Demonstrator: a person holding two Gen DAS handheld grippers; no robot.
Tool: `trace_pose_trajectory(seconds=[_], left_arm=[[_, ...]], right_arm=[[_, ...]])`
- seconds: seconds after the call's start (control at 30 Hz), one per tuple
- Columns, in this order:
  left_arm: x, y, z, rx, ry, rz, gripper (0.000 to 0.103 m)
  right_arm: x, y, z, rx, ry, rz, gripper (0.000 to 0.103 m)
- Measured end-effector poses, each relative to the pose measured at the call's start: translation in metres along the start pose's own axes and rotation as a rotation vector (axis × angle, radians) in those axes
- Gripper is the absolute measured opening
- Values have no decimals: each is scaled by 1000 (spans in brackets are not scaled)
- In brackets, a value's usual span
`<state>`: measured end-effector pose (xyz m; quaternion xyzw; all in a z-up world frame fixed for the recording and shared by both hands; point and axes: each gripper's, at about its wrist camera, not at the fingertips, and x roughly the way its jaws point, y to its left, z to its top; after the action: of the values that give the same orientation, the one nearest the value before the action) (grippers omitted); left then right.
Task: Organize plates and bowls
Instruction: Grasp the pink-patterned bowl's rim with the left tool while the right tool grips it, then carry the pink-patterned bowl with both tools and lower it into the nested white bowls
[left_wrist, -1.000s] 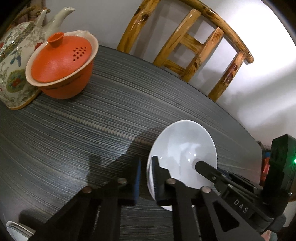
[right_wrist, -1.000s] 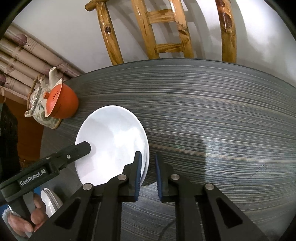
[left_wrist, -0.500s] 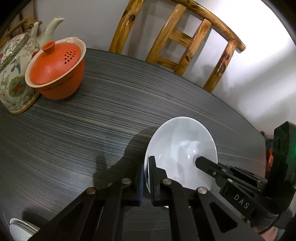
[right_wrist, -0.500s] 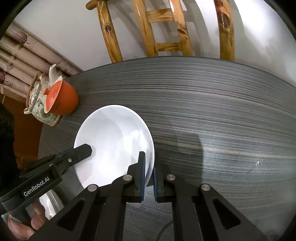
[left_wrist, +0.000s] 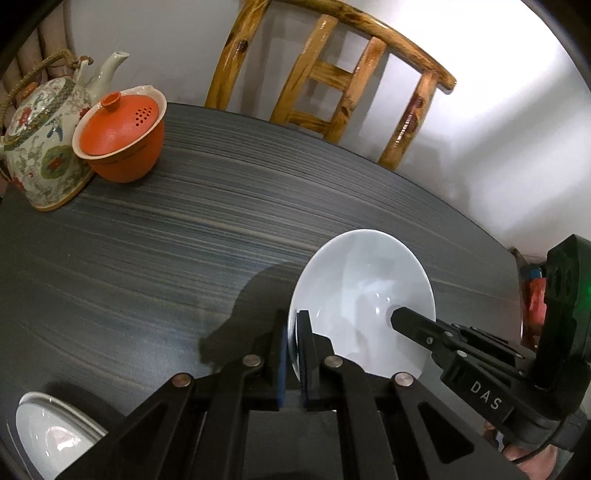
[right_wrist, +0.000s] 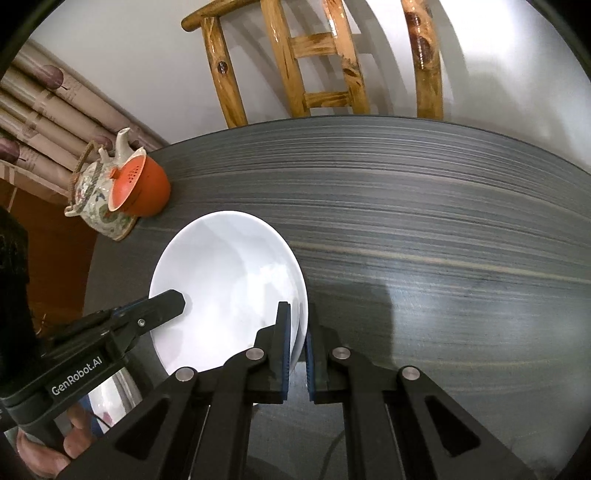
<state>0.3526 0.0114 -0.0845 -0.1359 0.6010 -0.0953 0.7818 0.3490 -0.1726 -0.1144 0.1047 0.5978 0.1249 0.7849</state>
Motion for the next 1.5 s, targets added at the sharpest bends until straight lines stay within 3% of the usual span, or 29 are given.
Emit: trace_pose_trajectory(seconds=[0.7,1.5], left_arm=[[-78,-14,-84,41,-48,-37,4],[-101,8,-196,51,3,-37,4]], right_arm=[[-78,23,-85,-7,-64,-2,8],[-90,40,-203,52,-16,7,9]])
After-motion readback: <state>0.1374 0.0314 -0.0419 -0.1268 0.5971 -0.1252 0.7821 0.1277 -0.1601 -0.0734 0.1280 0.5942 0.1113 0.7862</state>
